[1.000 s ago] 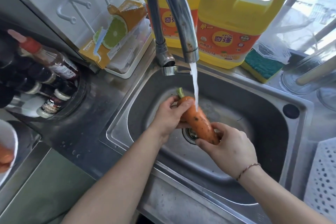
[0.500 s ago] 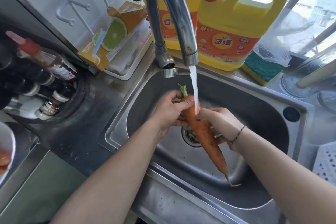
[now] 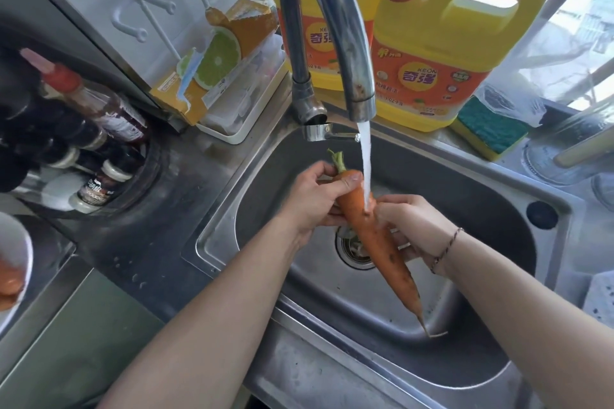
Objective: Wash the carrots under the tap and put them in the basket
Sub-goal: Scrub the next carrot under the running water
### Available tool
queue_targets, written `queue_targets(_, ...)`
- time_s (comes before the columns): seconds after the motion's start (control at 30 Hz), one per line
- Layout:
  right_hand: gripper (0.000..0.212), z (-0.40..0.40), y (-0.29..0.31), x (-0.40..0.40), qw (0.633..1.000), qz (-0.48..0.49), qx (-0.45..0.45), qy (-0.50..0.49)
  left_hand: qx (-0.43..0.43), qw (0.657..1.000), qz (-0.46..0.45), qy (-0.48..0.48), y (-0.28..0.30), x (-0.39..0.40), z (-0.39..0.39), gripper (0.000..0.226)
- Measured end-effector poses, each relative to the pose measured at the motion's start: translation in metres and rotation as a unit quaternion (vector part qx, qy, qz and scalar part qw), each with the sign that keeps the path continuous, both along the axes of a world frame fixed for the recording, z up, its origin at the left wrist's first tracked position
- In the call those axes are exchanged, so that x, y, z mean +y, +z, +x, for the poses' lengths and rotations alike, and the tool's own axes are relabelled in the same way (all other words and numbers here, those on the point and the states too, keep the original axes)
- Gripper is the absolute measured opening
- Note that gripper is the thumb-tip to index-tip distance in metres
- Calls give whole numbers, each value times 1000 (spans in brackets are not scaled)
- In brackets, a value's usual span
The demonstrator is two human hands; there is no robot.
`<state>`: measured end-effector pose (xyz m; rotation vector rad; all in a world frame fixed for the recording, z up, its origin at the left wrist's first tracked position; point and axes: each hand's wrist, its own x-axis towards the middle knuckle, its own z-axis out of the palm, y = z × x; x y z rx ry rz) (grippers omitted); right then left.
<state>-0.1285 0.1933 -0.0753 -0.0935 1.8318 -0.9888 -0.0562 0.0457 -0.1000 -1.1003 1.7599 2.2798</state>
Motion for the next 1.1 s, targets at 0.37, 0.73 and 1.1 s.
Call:
queue_targets(0.37, 21, 4, 3, -8, 1000, 3, -2, -20, -13, 1000, -8, 7, 1, -3, 1, 22)
queue_targets(0.73, 21, 1, 3, -8, 1000, 8, 15, -14, -17, 1000, -14, 23, -2, -1, -1, 22)
queue_targets(1.1, 29, 0, -2, -5, 999, 26, 19, -9, -25, 999, -10, 26, 0, 7, 1, 23)
